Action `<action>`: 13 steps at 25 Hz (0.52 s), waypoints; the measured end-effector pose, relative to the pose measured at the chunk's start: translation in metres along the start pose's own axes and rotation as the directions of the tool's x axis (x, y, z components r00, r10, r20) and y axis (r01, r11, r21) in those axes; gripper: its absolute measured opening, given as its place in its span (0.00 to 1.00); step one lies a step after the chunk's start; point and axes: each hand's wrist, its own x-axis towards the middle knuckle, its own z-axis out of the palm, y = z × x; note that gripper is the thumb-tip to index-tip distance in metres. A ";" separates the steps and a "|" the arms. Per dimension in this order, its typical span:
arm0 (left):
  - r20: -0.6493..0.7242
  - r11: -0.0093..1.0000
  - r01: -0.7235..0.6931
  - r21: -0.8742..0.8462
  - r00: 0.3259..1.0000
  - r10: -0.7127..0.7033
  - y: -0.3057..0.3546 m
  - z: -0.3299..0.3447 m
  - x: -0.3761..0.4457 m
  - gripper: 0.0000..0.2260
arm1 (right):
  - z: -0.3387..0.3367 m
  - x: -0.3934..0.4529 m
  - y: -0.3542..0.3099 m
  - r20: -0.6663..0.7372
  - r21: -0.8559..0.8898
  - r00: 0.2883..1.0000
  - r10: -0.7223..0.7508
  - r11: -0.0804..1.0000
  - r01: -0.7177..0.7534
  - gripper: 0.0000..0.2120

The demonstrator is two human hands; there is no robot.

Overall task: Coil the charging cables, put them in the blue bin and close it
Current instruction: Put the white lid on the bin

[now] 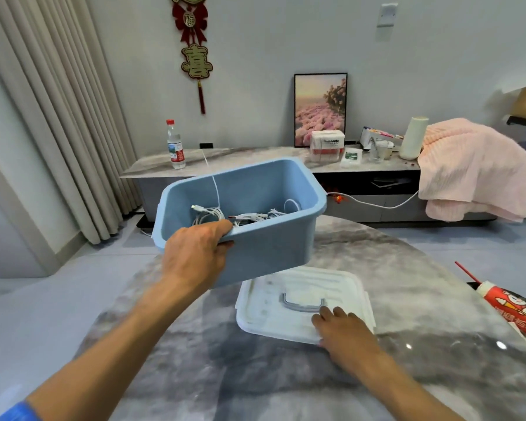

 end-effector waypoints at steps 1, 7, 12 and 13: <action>0.013 1.000 -0.004 -0.009 1.000 0.004 0.000 0.003 -0.006 0.11 | 0.001 -0.014 0.016 0.012 -0.028 1.000 -0.003 1.000 0.004 0.21; 0.199 0.997 -0.045 -0.066 0.978 0.057 0.009 0.014 -0.041 0.11 | -0.023 -0.100 0.117 -0.039 0.052 0.957 0.286 0.957 -0.284 0.10; 0.479 0.971 -0.192 -0.145 0.845 0.238 0.038 0.011 -0.088 0.06 | -0.060 -0.123 0.117 -0.106 0.394 0.896 0.432 0.845 -0.361 0.10; 0.552 0.956 -0.196 -0.219 0.783 0.287 0.043 0.007 -0.090 0.06 | -0.070 -0.120 0.110 -0.124 0.455 0.892 0.436 0.824 -0.339 0.09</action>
